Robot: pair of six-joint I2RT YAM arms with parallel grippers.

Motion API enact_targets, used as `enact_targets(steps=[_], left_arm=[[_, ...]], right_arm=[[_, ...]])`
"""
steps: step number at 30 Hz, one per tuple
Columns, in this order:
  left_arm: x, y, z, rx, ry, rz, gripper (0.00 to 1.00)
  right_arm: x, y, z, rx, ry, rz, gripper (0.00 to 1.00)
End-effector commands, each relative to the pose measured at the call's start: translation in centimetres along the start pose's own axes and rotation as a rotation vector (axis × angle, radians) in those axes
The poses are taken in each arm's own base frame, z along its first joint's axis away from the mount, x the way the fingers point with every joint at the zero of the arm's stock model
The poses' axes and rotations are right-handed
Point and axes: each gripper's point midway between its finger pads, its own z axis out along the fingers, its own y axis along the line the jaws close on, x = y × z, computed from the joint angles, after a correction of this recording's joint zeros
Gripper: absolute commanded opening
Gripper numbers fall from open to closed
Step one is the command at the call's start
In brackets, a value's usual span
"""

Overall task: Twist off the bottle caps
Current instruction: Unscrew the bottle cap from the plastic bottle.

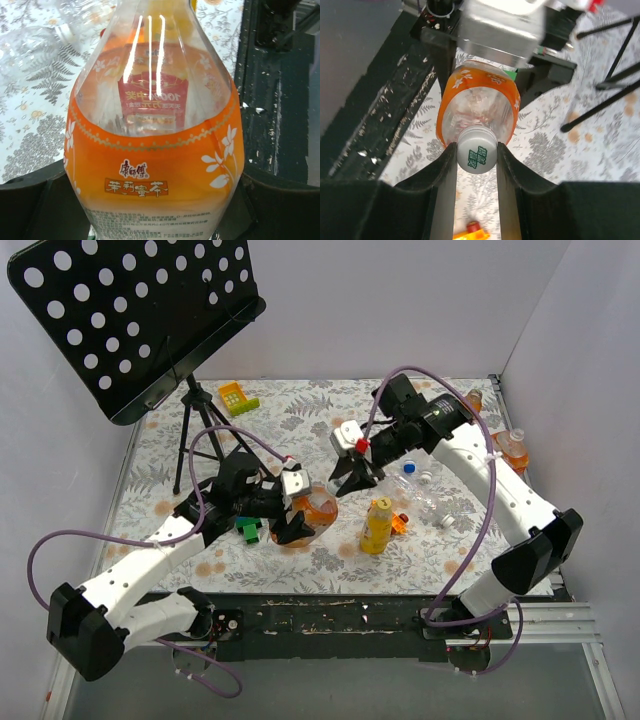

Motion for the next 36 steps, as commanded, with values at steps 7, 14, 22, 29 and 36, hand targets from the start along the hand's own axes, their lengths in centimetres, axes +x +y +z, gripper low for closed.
enact_targets(steps=[7,14,22,29,36], left_arm=[[-0.4,-2.9,-1.1,0.121,-0.029,0.060,0.00],[-0.7,-4.5,-0.4,0.266,-0.041,0.027,0.00],[-1.1,-4.1,-0.2,0.302,-0.024,0.007,0.00],[-2.4,-5.1,-1.3,0.346,-0.113,0.008,0.00],[-2.1,-4.0,-1.5,0.242,-0.097,0.004,0.00]], right_arm=[[-4.1,2.6,-2.2,-0.034,-0.059,-0.610,0.01],[-2.4,3.8,-2.3,-0.041,-0.014,-0.658,0.01],[-1.9,4.2,-3.1,0.008,0.048,-0.667,0.01],[-1.8,5.2,-3.6,0.032,0.042,-0.685,0.01],[-4.3,2.3,-5.8,0.228,-0.009,-0.441,0.01]])
